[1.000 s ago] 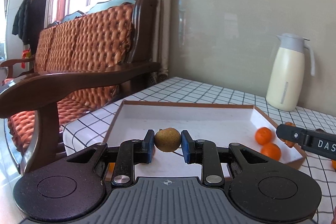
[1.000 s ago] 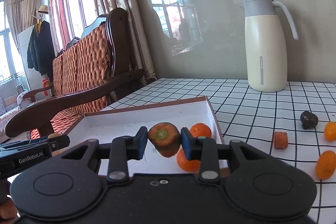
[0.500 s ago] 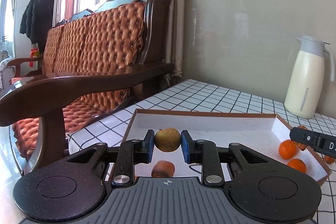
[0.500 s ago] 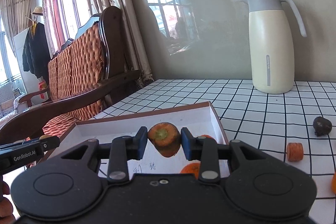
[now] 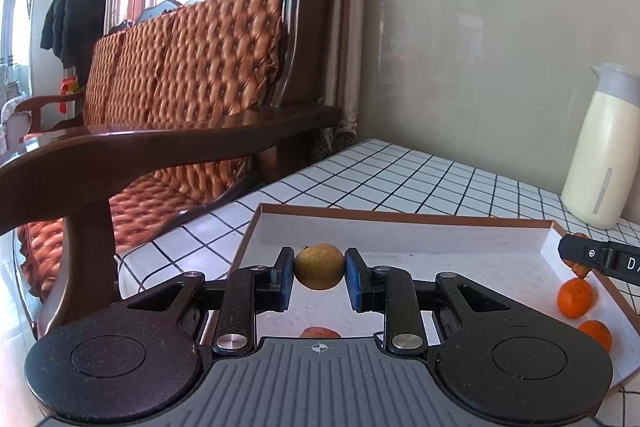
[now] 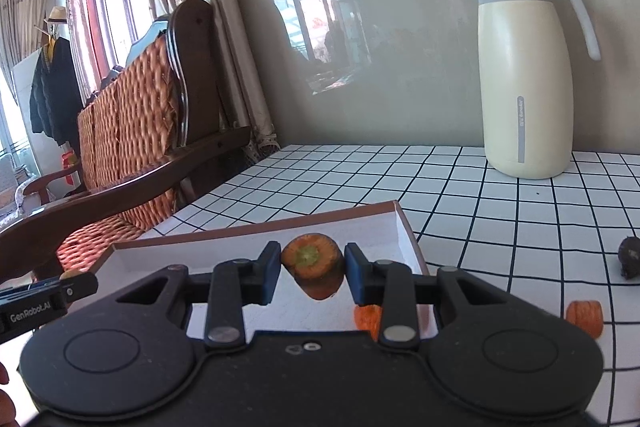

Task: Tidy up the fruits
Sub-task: 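Open both tools over the box to drop the brown fruit and carrot chunk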

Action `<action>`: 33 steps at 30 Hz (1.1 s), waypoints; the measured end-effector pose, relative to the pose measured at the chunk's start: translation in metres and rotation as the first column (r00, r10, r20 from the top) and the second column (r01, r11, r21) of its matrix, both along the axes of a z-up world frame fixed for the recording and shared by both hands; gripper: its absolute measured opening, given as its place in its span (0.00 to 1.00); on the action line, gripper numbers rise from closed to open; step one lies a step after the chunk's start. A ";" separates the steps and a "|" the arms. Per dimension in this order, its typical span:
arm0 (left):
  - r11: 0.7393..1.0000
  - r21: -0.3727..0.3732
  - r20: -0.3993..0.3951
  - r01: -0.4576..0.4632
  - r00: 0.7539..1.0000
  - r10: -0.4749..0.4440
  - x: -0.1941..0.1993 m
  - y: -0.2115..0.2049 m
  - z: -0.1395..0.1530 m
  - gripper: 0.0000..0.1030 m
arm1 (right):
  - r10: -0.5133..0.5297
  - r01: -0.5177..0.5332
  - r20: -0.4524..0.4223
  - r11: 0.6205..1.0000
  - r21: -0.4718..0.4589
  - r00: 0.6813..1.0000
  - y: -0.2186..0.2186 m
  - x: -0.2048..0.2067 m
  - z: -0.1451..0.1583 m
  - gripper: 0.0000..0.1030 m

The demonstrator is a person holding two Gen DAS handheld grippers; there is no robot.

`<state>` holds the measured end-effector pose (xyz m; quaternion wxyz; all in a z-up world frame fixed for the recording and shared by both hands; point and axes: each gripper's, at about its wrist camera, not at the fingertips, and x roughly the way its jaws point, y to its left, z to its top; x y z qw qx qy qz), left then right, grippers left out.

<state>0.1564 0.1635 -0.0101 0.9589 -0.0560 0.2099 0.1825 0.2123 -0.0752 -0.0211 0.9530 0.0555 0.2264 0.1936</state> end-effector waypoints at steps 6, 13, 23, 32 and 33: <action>1.000 -0.021 -0.019 -0.022 1.000 0.021 0.010 0.008 -0.004 0.27 | -0.025 0.025 -0.026 0.999 -0.021 0.999 0.002 0.013 -0.002 0.26; 0.998 -0.048 -0.063 -0.046 0.997 0.043 0.023 0.010 -0.007 0.28 | -0.039 0.038 -0.019 0.998 -0.048 0.999 0.008 0.019 -0.004 0.68; 0.996 0.008 0.082 -0.089 0.993 0.088 -0.001 0.005 0.019 1.00 | -0.071 0.060 0.155 0.995 0.074 0.985 -0.010 -0.008 0.029 0.94; 0.996 0.086 0.107 -0.039 0.994 0.030 -0.020 -0.013 0.030 1.00 | -0.034 0.022 0.239 0.998 0.052 0.970 -0.024 -0.031 0.039 0.94; 0.995 0.096 0.108 -0.035 0.994 0.024 -0.023 -0.017 0.031 1.00 | -0.029 0.019 0.239 0.999 0.045 0.971 -0.025 -0.033 0.039 0.94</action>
